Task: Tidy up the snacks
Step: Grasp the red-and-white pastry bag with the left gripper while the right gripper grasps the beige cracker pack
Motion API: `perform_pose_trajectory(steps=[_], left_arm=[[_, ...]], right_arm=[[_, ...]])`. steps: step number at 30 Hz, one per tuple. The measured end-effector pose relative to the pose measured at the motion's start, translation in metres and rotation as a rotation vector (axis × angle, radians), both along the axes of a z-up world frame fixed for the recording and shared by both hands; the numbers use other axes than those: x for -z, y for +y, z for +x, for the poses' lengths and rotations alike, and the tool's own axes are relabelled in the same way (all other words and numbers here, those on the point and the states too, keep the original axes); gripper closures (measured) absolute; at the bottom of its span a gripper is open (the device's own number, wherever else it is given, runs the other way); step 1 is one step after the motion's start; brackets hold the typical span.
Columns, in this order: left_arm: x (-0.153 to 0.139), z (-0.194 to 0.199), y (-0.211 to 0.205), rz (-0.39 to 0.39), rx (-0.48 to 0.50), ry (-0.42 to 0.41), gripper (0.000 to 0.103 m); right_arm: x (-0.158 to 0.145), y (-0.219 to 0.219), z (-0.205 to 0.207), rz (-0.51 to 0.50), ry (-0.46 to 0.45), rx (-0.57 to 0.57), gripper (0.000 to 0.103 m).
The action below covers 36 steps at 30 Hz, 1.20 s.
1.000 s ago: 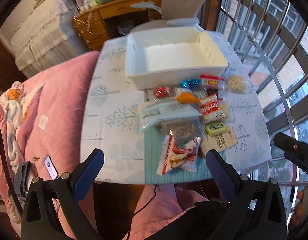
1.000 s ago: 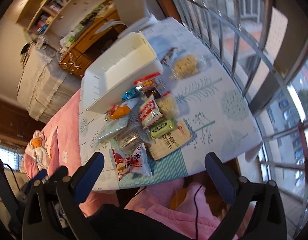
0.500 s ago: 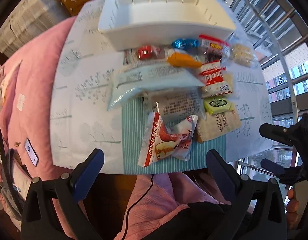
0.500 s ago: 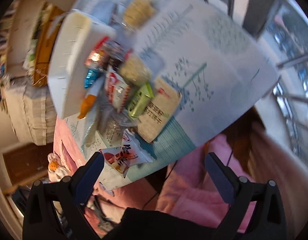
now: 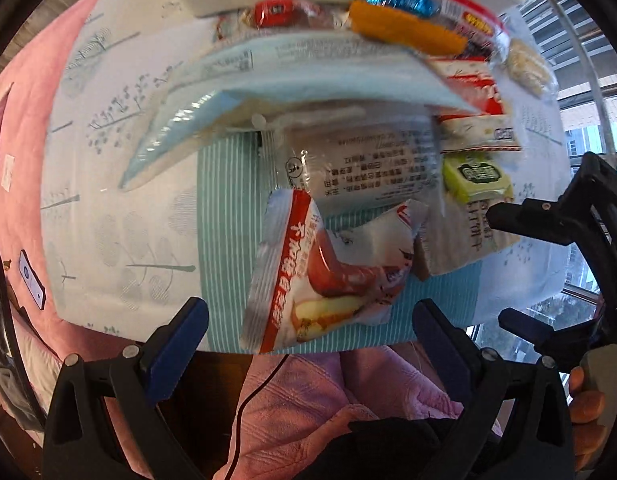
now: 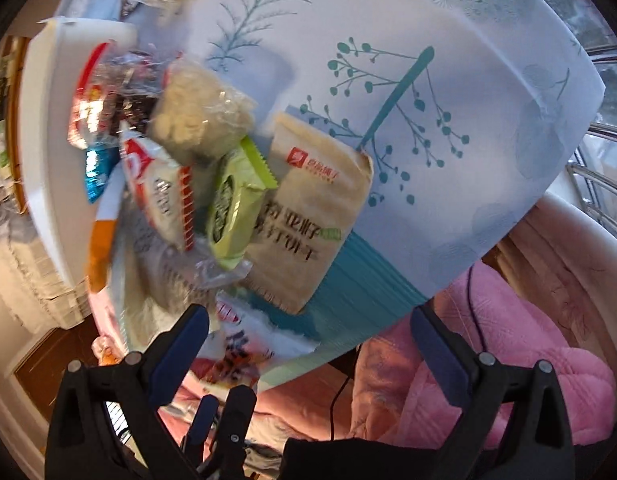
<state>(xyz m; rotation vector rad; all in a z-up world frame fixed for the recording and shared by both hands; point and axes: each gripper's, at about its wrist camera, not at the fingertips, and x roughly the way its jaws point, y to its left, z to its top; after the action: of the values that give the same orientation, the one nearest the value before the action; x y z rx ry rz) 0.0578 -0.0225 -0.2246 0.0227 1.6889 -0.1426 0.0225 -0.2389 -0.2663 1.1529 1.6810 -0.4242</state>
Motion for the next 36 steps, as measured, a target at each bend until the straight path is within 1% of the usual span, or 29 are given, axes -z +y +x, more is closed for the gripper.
perform_pose_trajectory(steps=[2,4,9,14,15,20,22,27,28,29,33,36], left_arm=[[0.007,0.002,0.0,-0.003,-0.005,0.016,0.004],[0.015,0.004,-0.001,-0.008,0.003,0.031,0.005],[0.033,0.007,-0.003,-0.035,0.006,0.079,0.006],[0.044,0.015,-0.006,-0.036,0.004,0.088,0.006],[0.042,0.017,-0.007,-0.037,0.001,0.091,0.007],[0.044,0.03,-0.01,-0.043,0.005,0.098,0.014],[0.048,0.034,-0.011,-0.045,0.012,0.104,0.02],[0.054,0.045,-0.015,-0.061,0.021,0.118,0.025],[0.054,0.047,-0.016,-0.064,0.024,0.12,0.029],[0.054,0.049,-0.016,-0.061,0.027,0.12,0.03],[0.053,0.059,-0.01,-0.068,0.023,0.121,0.033],[0.045,0.053,0.002,-0.071,0.016,0.122,0.034]], right_arm=[[0.007,0.001,0.002,-0.009,0.032,0.011,0.002],[0.013,-0.001,0.006,-0.02,0.049,0.017,0.002],[0.023,-0.004,0.017,-0.027,0.06,0.033,0.004],[0.021,-0.004,0.03,-0.043,0.061,0.021,0.007],[0.019,-0.003,0.031,-0.048,0.068,0.02,0.008],[0.015,-0.007,0.024,-0.04,0.093,0.023,0.009],[0.007,-0.009,0.02,-0.034,0.101,0.022,0.009],[0.01,-0.014,0.003,-0.014,0.122,0.032,0.009],[0.011,-0.014,0.0,-0.01,0.124,0.037,0.009],[0.016,-0.013,-0.007,-0.003,0.125,0.039,0.009],[0.018,-0.013,-0.013,0.001,0.122,0.039,0.009],[0.019,-0.011,-0.019,-0.004,0.147,0.044,0.01]])
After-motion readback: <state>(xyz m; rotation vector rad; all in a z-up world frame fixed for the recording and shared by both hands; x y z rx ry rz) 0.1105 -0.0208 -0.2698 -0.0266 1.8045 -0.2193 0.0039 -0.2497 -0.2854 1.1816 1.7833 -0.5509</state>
